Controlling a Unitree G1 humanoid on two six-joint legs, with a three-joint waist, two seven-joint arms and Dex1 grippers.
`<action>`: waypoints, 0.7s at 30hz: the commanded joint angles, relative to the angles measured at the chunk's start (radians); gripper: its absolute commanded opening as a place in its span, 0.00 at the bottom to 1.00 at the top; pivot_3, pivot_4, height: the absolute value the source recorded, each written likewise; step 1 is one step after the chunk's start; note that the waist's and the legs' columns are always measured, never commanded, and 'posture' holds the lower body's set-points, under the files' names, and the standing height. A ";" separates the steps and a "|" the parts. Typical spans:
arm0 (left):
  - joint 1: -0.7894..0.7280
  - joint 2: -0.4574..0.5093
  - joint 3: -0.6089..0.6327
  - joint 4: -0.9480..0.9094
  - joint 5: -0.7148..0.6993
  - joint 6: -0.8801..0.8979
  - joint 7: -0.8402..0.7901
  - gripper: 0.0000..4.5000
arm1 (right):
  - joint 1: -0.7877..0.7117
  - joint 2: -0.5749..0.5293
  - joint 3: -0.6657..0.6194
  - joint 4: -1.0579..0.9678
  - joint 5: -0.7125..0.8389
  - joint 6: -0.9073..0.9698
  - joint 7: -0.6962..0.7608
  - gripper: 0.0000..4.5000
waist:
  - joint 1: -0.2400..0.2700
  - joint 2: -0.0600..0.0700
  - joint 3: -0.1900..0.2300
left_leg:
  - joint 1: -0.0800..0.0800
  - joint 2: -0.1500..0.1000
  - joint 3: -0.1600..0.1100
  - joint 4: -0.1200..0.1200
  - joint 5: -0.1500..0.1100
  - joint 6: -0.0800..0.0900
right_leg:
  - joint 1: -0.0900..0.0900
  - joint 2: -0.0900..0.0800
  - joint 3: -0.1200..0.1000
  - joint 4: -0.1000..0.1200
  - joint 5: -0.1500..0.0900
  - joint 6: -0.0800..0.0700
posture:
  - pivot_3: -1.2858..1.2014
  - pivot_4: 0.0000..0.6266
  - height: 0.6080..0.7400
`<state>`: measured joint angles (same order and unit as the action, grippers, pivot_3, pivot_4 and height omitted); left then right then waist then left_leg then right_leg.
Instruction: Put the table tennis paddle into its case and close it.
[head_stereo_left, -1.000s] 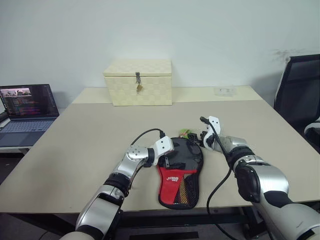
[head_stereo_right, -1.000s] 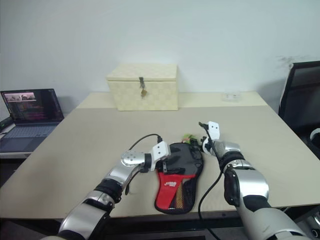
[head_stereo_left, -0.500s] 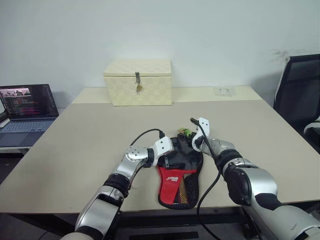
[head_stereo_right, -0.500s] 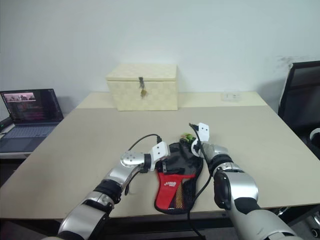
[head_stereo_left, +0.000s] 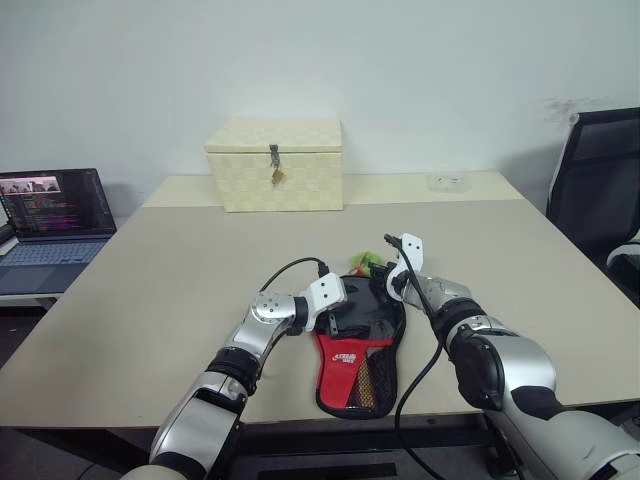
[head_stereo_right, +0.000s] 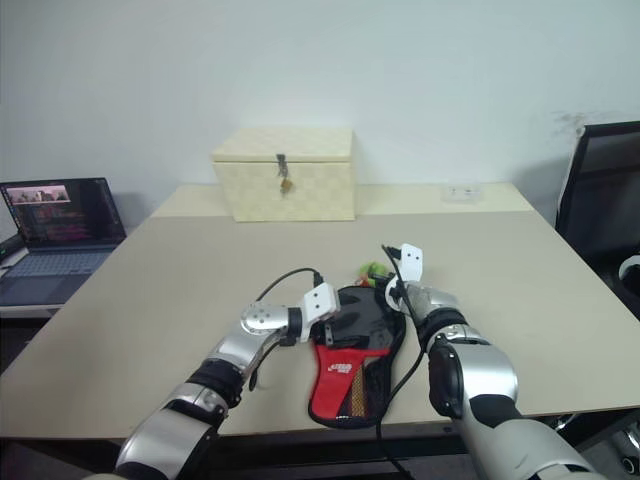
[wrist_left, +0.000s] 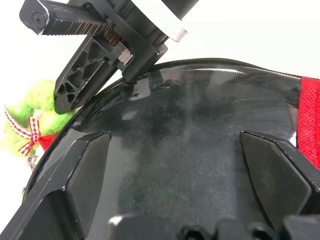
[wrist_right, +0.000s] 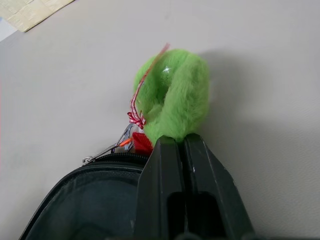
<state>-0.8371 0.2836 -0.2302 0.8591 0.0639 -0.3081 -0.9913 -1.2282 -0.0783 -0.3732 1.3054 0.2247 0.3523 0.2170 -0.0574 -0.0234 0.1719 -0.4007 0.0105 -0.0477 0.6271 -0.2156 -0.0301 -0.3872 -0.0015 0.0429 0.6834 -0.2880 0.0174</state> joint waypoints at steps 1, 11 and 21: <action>0.016 -0.004 -0.027 0.021 0.036 0.011 0.010 1.00 | -0.025 -0.003 -0.012 -0.011 0.016 -0.024 -0.002 0.01 | 0.000 0.000 0.000 | 0.000 0.000 0.000 0.000 0.000 0.000 | 0.000 0.000 0.000 0.000 0.000 0.000 | 0.52 0.24 1.00; -0.026 -0.071 -0.037 0.171 0.065 -0.011 0.068 1.00 | -0.024 -0.060 0.020 -0.028 -0.018 -0.043 -0.016 0.01 | 0.008 0.000 0.000 | 0.000 -0.001 0.001 0.000 0.000 0.000 | 0.001 0.000 -0.001 -0.001 0.000 0.000 | 0.52 0.24 1.00; -0.024 -0.096 -0.042 0.242 0.080 -0.027 0.093 1.00 | 0.012 -0.135 0.049 -0.065 -0.024 -0.019 0.000 0.01 | 0.016 0.000 -0.001 | 0.000 -0.001 0.000 0.000 0.000 0.000 | 0.002 0.000 -0.001 -0.001 0.000 0.001 | 0.52 0.24 1.00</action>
<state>-0.9021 0.1884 -0.2305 1.0289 0.0842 -0.3575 -0.8986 -1.2151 -0.1777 -0.3287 1.2958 0.2077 0.3367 0.2115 -0.0415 -0.0236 0.1713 -0.4004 0.0092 -0.0472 0.6274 -0.2156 -0.0301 -0.3849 -0.0020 0.0418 0.6818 -0.2880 0.0182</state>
